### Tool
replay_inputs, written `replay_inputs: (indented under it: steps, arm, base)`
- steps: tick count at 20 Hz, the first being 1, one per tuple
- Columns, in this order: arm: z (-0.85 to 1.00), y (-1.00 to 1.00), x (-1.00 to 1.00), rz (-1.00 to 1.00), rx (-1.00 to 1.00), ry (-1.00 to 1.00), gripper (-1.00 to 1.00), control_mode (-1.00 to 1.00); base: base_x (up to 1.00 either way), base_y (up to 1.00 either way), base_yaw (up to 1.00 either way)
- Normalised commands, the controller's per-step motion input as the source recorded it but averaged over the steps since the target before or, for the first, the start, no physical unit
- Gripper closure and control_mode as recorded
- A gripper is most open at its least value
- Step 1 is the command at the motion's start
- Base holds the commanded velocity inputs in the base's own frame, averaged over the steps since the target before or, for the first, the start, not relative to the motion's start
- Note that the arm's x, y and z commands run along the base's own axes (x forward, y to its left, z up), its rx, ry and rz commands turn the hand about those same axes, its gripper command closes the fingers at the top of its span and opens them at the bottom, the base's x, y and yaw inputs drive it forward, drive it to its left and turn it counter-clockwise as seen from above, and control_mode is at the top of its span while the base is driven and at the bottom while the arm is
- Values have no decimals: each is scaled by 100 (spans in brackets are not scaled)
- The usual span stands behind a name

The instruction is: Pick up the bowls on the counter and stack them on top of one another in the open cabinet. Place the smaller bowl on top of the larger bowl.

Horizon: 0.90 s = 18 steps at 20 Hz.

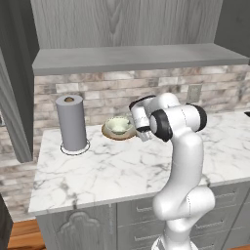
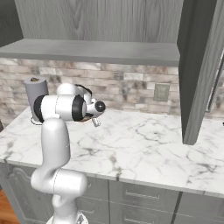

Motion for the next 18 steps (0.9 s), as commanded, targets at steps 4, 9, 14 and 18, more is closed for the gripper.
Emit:
replay_inputs:
  steps: [4,9,14,18]
  arm:
    - [-16,0,0,1,-3,0,-100,-100]
    - [-18,11,9,1,-2,0,-100,-100]
    - [-12,18,16,0,-1,0,-100,-100]
    - [-11,11,9,0,-1,0,-100,-100]
  base:
    - [0,0,0]
    - [0,0,0]
    - [0,0,0]
    - [0,0,0]
